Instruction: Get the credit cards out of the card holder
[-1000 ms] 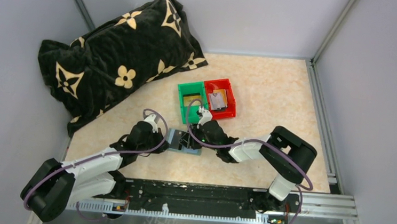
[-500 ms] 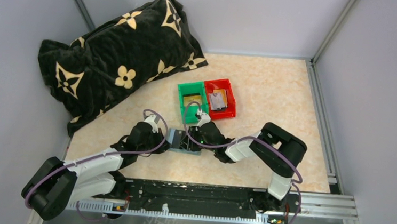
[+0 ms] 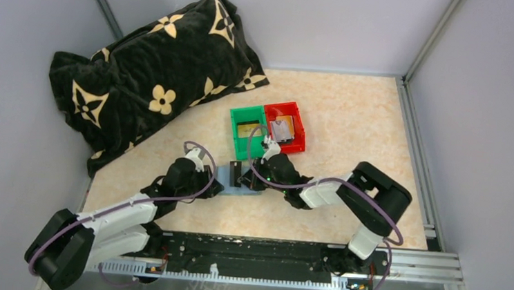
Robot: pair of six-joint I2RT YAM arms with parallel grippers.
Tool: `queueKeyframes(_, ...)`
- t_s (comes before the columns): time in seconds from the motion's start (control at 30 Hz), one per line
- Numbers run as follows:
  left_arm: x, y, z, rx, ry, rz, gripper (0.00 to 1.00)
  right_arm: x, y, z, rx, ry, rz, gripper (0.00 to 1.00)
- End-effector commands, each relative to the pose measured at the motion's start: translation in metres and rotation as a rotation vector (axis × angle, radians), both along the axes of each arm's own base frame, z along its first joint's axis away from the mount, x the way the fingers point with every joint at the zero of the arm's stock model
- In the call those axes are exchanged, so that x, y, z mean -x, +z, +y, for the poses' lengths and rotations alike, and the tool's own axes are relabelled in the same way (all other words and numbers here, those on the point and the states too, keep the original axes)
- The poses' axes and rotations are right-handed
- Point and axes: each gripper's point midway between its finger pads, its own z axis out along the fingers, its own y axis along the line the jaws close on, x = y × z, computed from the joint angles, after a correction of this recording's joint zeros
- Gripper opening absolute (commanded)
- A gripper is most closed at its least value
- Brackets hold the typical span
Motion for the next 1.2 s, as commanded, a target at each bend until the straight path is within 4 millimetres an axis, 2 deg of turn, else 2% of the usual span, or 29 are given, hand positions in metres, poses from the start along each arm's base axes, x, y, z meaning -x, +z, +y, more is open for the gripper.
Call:
queueKeyframes(0.0, -0.004, 0.011, 0.003, 0.008, 0.016, -0.044, 0.39, -0.015, 0.035, -0.021, -0.018, -0.037, -0.09, 0.0)
queueKeyframes(0.13, -0.006, 0.026, 0.001, 0.019, 0.002, -0.085, 0.64, -0.014, 0.035, -0.04, 0.089, -0.031, -0.106, 0.0)
queueKeyframes(0.23, -0.007, 0.041, -0.003, 0.031, -0.034, -0.121, 0.84, -0.007, 0.046, -0.048, 0.13, 0.013, -0.138, 0.0)
queueKeyframes(0.3, -0.006, 0.055, -0.008, 0.049, -0.07, -0.157, 0.9, 0.004, 0.058, -0.048, 0.129, 0.094, -0.165, 0.0)
queueKeyframes(0.43, 0.003, 0.086, -0.026, 0.139, -0.195, -0.226, 0.87, 0.038, 0.074, -0.046, 0.132, 0.335, -0.137, 0.0)
queueKeyframes(0.6, 0.022, 0.128, -0.052, 0.289, -0.361, -0.286, 0.89, 0.089, 0.08, -0.051, 0.064, 0.579, -0.063, 0.0)
queueKeyframes(0.73, 0.037, 0.133, -0.064, 0.335, -0.491, -0.273, 0.89, 0.112, 0.099, -0.052, -0.065, 0.644, -0.077, 0.0)
queueKeyframes(0.87, 0.055, 0.141, -0.075, 0.427, -0.61, -0.266, 0.78, 0.12, 0.101, -0.057, -0.076, 0.678, -0.078, 0.0)
queueKeyframes(0.97, 0.063, 0.139, -0.08, 0.457, -0.668, -0.224, 0.68, 0.121, 0.1, -0.058, -0.072, 0.683, -0.077, 0.0)
queueKeyframes(1.03, 0.071, 0.138, -0.083, 0.474, -0.723, -0.189, 0.66, 0.123, 0.101, -0.057, -0.077, 0.697, -0.077, 0.0)
queueKeyframes(1.17, 0.081, 0.146, -0.085, 0.524, -0.774, -0.176, 0.45, 0.12, 0.1, -0.056, -0.064, 0.698, -0.084, 0.0)
